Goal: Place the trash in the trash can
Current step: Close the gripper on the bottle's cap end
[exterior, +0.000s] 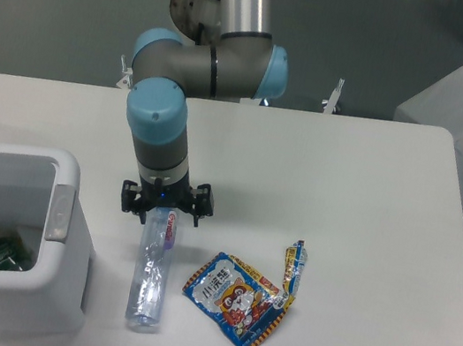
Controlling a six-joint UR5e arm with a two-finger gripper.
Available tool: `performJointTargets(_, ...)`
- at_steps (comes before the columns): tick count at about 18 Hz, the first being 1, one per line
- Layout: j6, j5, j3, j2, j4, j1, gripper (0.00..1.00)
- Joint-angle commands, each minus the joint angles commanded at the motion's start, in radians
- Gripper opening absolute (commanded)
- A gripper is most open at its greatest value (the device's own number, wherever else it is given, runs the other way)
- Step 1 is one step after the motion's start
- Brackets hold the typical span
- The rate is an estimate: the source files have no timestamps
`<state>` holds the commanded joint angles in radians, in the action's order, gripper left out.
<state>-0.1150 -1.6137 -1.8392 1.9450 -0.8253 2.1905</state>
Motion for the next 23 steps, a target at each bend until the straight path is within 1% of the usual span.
performJointTargets(2, 0.002, -0.002, 0.000, 0.020, 0.006, -0.005, 1.00)
performJointTargets(5, 0.003, -0.002, 0.000, 0.032, 0.046, -0.009, 1.00)
performJointTargets(10, -0.003, -0.002, 0.008, 0.054, 0.055, -0.009, 1.00)
performJointTargets(13, -0.005, -0.006, 0.000, 0.069, 0.093, -0.009, 1.00)
performJointTargets(23, -0.005, -0.012, 0.005, 0.103, 0.098, -0.009, 1.00)
